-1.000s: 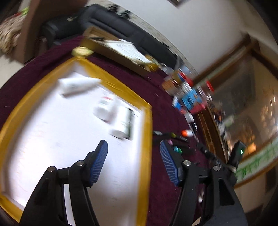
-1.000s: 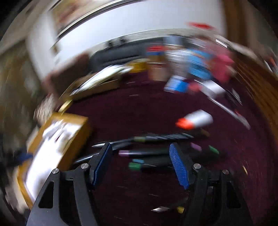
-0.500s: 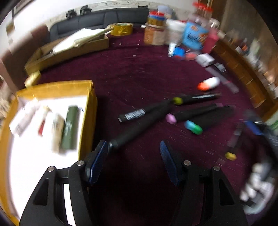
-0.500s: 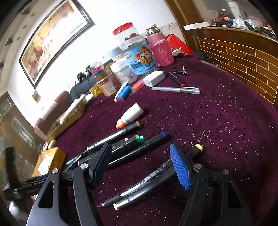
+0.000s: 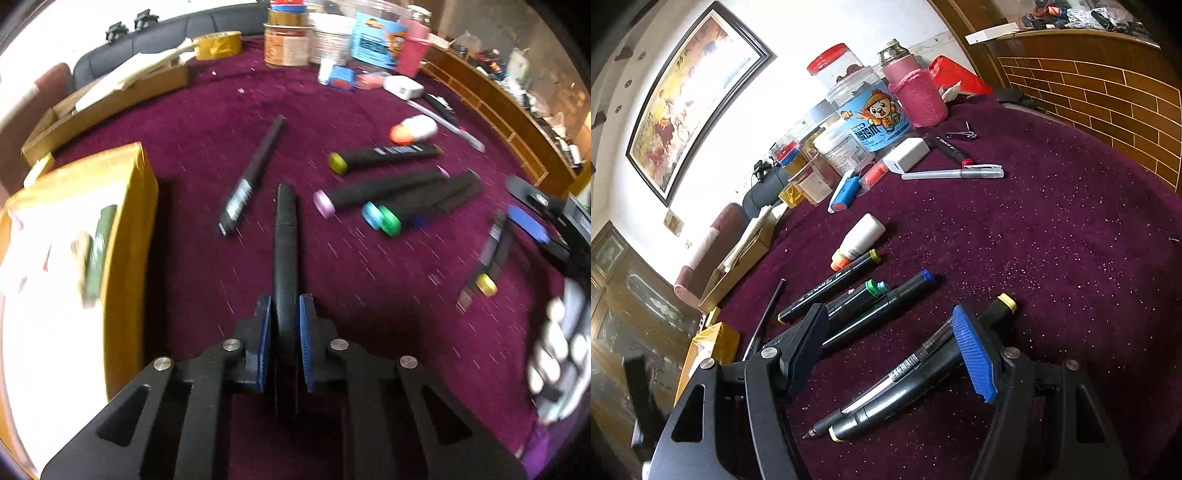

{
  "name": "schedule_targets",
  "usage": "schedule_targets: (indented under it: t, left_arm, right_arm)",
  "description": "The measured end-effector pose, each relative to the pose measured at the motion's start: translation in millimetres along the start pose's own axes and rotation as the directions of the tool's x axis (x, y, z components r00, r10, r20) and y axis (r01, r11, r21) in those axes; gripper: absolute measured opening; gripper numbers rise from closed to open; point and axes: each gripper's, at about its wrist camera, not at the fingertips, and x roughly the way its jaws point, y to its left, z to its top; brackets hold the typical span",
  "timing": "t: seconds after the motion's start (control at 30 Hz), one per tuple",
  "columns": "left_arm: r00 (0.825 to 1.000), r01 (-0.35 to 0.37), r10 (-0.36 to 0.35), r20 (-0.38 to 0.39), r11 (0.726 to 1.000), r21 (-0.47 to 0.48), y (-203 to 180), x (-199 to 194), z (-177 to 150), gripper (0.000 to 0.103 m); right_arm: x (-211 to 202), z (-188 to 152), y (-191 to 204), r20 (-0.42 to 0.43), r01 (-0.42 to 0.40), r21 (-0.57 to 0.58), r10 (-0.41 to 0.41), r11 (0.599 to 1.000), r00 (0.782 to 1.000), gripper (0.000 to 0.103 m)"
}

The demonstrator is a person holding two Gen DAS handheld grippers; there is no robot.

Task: Organize rigid objects
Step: 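Grasp a black marker with the left gripper, then lift the black marker with the left gripper while the right gripper grasps another black marker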

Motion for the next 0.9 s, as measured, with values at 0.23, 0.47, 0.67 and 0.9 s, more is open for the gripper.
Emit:
schedule_targets:
  t: [0.23, 0.47, 0.67, 0.9]
  left_arm:
    - [0.998, -0.042, 0.042, 0.043, 0.999, -0.003, -22, 4, 9, 0.025]
    - [0.976, 0.177, -0.158, 0.151, 0.977, -0.121, -5, -26, -12, 0.012]
    - [0.916, 0.349, -0.285, 0.281, 0.912, -0.214, 16, -70, -40, 0.012]
    - [0.865, 0.437, -0.345, 0.365, 0.874, -0.211, 27, -107, -57, 0.012]
  right_arm:
    - [0, -2, 3, -0.003, 0.013, -0.025, -0.013, 1.000, 1.000, 0.065]
    - [0, -2, 4, -0.002, 0.017, -0.032, -0.017, 0.999, 1.000, 0.065]
    - [2, -2, 9, -0.003, 0.033, -0.056, -0.033, 0.998, 0.999, 0.065]
    - [0, -1, 8, 0.011, 0.049, -0.048, -0.049, 0.998, 0.999, 0.065]
